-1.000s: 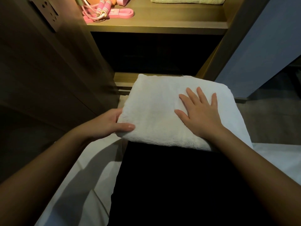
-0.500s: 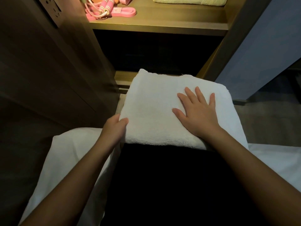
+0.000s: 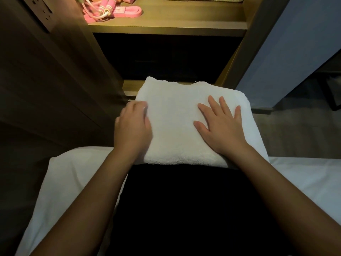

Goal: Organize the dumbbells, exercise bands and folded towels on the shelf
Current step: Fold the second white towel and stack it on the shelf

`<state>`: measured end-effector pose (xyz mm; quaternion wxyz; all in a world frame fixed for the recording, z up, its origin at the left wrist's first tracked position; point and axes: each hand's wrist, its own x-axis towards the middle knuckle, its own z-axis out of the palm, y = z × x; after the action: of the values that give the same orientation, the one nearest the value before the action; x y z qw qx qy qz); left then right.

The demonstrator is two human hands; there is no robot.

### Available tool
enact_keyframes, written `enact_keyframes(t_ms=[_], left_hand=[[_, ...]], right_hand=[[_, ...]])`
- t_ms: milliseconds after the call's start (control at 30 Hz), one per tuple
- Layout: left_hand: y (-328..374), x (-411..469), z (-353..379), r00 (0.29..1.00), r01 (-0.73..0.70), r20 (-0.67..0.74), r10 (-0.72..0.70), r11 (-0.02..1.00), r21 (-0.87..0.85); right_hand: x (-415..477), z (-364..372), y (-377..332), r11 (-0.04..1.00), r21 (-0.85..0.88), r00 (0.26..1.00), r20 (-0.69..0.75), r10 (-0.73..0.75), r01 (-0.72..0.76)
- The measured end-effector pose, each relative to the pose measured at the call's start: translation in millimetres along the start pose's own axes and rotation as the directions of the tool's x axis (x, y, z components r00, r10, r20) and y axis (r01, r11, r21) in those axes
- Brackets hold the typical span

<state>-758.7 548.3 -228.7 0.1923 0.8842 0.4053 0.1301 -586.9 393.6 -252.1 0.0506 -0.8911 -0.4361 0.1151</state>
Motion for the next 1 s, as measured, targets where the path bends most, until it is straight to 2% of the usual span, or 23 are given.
enact_keyframes(t_ms=[67, 167, 233, 300, 367, 433, 533, 633, 700, 767, 833, 1000], left_hand=[[21.5, 6.8, 10.6, 0.986, -0.150, 0.078, 0.147, 0.988, 0.038], [40.1, 12.5, 37.3, 0.937, -0.262, 0.277, 0.215, 0.954, 0.144], [38.8, 12.2, 46.9, 0.933, -0.274, 0.293, 0.211, 0.942, 0.192], [35.0, 11.0, 46.7, 0.938, -0.260, 0.272, 0.213, 0.954, 0.148], [32.0, 10.1, 44.5, 0.940, -0.256, 0.264, 0.216, 0.958, 0.130], [32.1, 11.5, 43.7, 0.940, -0.259, 0.263, 0.217, 0.956, 0.137], [34.4, 13.1, 43.9, 0.941, -0.248, 0.269, 0.206, 0.960, 0.133], [34.7, 13.6, 43.5, 0.945, -0.238, 0.258, 0.199, 0.962, 0.131], [33.8, 12.7, 43.5, 0.947, -0.237, 0.251, 0.200, 0.963, 0.126], [32.6, 12.5, 43.7, 0.949, -0.236, 0.245, 0.201, 0.964, 0.125], [33.2, 13.1, 43.9, 0.949, -0.234, 0.244, 0.198, 0.964, 0.127], [35.5, 14.3, 43.6, 0.948, -0.228, 0.255, 0.191, 0.966, 0.123]], right_hand=[[-6.5, -1.9, 7.1, 0.996, 0.048, 0.997, 0.005, 0.073, -0.073], [-23.2, -7.2, 28.7, 0.943, 0.243, 0.974, 0.054, 0.220, -0.226], [-37.2, -14.3, 49.3, 0.800, 0.481, 0.932, 0.139, 0.335, -0.359], [-53.8, -21.5, 69.2, 0.609, 0.641, 0.876, 0.239, 0.419, -0.467], [-71.3, -25.0, 82.6, 0.480, 0.724, 0.845, 0.273, 0.459, -0.495], [-83.6, -25.7, 89.0, 0.376, 0.810, 0.835, 0.233, 0.498, -0.450], [-89.3, -25.5, 91.6, 0.259, 0.878, 0.828, 0.228, 0.512, -0.402], [-88.2, -22.6, 93.7, 0.076, 0.894, 0.798, 0.353, 0.488, -0.441], [-89.3, -22.5, 96.8, -0.018, 0.866, 0.794, 0.466, 0.390, -0.500], [-90.2, -25.4, 100.2, -0.014, 0.826, 0.798, 0.548, 0.251, -0.563], [-89.5, -29.7, 102.3, 0.055, 0.827, 0.816, 0.539, 0.207, -0.560], [-85.9, -30.6, 100.4, 0.272, 0.840, 0.847, 0.342, 0.407, -0.470]])
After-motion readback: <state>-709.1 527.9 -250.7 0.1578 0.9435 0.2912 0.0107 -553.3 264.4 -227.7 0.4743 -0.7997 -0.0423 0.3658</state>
